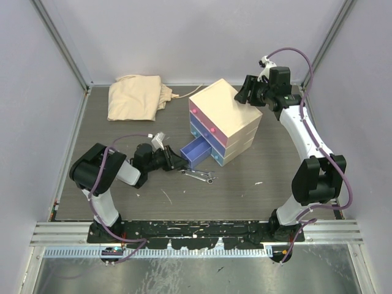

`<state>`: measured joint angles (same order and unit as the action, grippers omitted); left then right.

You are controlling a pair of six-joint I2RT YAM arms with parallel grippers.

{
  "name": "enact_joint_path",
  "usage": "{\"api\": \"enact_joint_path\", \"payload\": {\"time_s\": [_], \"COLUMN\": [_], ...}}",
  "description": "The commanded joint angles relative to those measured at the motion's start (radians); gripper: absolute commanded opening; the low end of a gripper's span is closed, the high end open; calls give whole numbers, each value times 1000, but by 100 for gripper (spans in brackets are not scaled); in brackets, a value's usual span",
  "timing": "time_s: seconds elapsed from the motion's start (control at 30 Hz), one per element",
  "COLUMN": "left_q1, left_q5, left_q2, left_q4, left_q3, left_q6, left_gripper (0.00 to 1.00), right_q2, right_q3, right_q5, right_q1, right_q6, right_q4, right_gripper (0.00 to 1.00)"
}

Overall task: Sort the tools into containers
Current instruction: Open the drawer in the storage box.

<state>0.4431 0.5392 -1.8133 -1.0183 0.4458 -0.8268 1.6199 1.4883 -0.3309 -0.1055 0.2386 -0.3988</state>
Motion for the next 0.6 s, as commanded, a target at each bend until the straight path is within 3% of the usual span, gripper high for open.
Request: {"api": "enact_joint_path", "payload": {"time_s": [0.0, 0.1, 0.27, 0.57], "left_q1": [-12, -12, -11, -12], "left_q5": [27, 29, 34, 29], "left_q2": [37, 42, 42, 41], "left_q4": [35, 36, 39, 55], "left_q3": [-43, -48, -34, -26], "left_q6": [47, 51, 48, 49], "left_gripper": [18, 18, 17, 17], "right_q2": [-65, -97, -212, -197], "right_q3": [-9, -12, -31, 44], "right_q5": [26, 76, 313, 495], "right_q1": [-5, -5, -59, -429], "right_q6": [-9, -18, -78, -347], "right_q4": [6, 4, 45, -42], "right_gripper": [63, 63, 68, 73]}}
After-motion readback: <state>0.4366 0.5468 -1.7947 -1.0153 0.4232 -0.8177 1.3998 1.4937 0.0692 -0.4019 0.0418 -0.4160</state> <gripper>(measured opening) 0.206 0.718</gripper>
